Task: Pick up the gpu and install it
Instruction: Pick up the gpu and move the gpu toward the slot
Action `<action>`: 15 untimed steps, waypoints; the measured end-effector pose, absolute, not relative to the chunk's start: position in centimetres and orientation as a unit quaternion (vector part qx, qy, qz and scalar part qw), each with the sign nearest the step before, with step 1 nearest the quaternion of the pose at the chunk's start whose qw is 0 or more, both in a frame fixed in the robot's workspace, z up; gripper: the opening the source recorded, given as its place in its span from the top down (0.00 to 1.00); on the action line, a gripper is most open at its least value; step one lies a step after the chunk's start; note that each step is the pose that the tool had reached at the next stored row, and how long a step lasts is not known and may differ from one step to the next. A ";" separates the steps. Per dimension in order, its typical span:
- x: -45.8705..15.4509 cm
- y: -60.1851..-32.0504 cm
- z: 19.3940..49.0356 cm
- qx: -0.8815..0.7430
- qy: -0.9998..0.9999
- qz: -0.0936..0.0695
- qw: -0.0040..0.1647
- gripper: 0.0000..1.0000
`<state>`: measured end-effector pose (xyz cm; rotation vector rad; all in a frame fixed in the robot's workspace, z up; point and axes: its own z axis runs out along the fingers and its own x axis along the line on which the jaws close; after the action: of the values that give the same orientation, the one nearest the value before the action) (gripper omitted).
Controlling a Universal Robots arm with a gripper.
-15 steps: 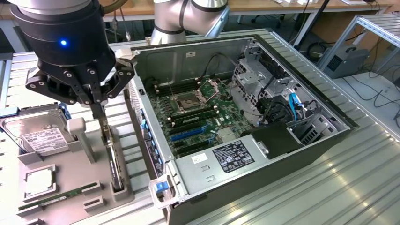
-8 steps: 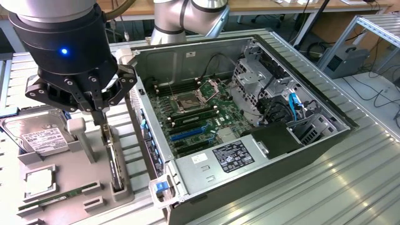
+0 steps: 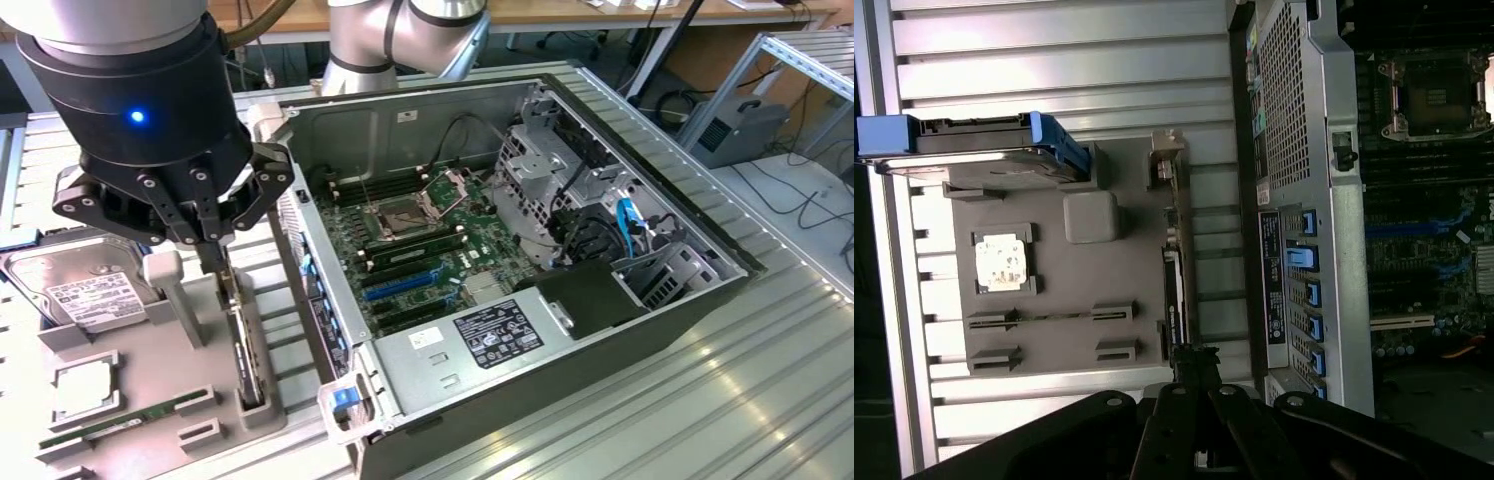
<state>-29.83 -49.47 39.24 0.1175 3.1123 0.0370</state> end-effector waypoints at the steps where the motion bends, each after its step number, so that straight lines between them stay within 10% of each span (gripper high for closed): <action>1: -29.8 -49.5 39.2 0.038 0.999 0.012 0.013 0.89; 10: -29.8 -49.5 39.2 0.038 0.999 0.012 0.013 0.89; 15: -29.8 -49.5 39.2 0.038 0.999 0.012 0.013 0.64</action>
<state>-29.83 -49.47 39.24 0.1176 3.1123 0.0371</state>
